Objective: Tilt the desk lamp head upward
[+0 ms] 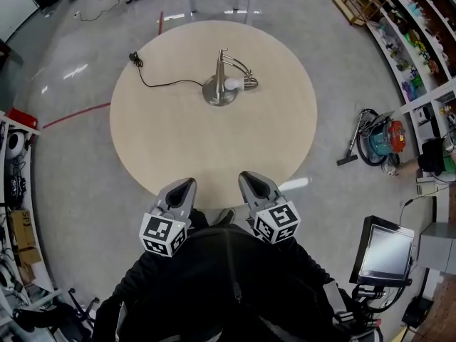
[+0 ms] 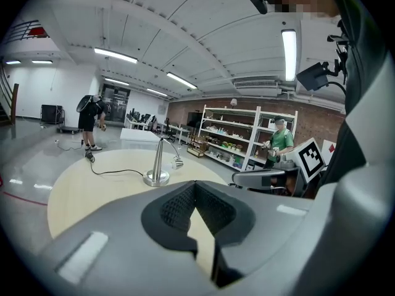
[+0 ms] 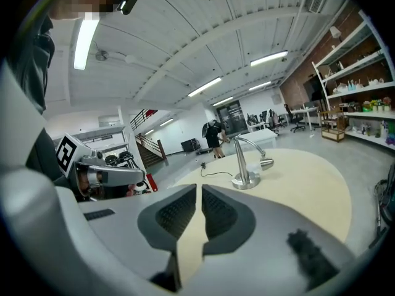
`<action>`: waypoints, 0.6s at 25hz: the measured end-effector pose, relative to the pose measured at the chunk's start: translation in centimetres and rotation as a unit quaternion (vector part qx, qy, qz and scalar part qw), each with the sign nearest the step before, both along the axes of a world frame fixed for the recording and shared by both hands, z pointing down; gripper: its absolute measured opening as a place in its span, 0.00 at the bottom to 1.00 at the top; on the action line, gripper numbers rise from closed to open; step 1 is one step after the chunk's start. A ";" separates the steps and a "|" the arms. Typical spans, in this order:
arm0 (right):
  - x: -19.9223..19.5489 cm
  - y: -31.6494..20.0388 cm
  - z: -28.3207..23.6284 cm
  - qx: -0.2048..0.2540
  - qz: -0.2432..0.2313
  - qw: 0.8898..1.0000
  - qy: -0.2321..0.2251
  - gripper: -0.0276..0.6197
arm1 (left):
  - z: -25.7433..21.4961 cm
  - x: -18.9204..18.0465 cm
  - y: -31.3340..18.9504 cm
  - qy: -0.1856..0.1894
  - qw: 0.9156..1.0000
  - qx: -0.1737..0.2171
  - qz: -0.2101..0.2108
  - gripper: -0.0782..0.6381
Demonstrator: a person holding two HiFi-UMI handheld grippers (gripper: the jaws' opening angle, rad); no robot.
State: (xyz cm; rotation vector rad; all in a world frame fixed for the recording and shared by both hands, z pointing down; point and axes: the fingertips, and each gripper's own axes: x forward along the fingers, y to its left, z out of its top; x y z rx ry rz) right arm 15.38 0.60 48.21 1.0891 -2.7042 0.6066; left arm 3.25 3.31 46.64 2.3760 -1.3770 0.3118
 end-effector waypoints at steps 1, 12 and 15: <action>-0.1 -0.3 0.0 -0.002 0.004 1.000 -0.001 0.07 | 0.0 -0.3 -0.1 0.000 1.000 -0.001 -0.003 0.12; 0.0 -6.1 0.1 -0.025 0.075 0.997 -0.002 0.16 | -1.2 -2.7 -6.5 -0.014 0.999 0.024 0.021 0.15; 0.3 -8.6 0.1 -0.029 0.099 0.995 0.003 0.17 | -2.0 -5.4 -9.6 -0.023 0.999 0.047 0.011 0.16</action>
